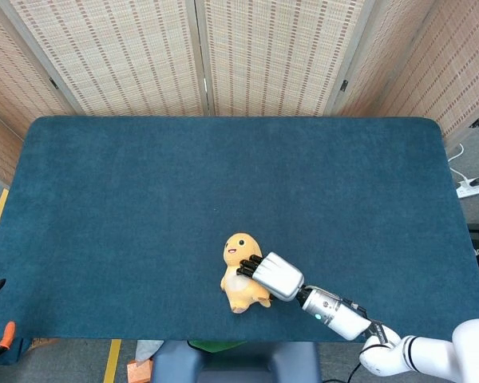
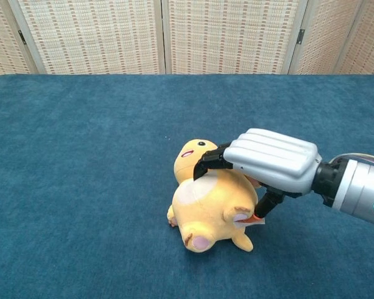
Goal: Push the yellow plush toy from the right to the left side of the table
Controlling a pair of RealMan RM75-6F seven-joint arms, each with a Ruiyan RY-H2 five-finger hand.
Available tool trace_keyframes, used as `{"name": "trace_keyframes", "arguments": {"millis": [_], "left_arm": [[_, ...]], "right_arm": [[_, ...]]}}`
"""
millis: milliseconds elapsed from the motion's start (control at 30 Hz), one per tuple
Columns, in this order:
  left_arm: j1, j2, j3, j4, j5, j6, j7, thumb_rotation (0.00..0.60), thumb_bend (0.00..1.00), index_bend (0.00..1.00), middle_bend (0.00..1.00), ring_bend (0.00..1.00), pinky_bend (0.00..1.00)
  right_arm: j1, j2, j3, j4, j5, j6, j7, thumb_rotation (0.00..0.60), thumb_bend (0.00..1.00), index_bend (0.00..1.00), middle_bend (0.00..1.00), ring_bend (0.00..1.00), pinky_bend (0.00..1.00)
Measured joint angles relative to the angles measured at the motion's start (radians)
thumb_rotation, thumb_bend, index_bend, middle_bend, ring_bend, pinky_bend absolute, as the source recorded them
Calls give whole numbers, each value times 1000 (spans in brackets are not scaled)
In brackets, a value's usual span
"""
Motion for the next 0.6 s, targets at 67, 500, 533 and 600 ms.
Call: {"name": "trace_keyframes", "arguments": {"millis": [67,500,533,600], "left_arm": [[0,0,0,1,1,1,0,600,469,0,0,0,183],[0,-4,5,-5,14,3,22,600,454,0,0,0,183],[0,-5,6,-2,23,10,20,600,448,0,0,0,181],[0,-8,8,7,41,26,10,600,428,0,0,0,179]], "right_arm": [[-3,3,4,-18,31,-9,-13,600,257,0,15,24,199],[-51,170,-43,-248,41,61,90,600,64,0,0,0,0],[-62,197,-58,-267,30,83,107,600,64,0,0,0,0],[-82,239,-83,-289,9,124,131,600,64,0,0,0,0]]}}
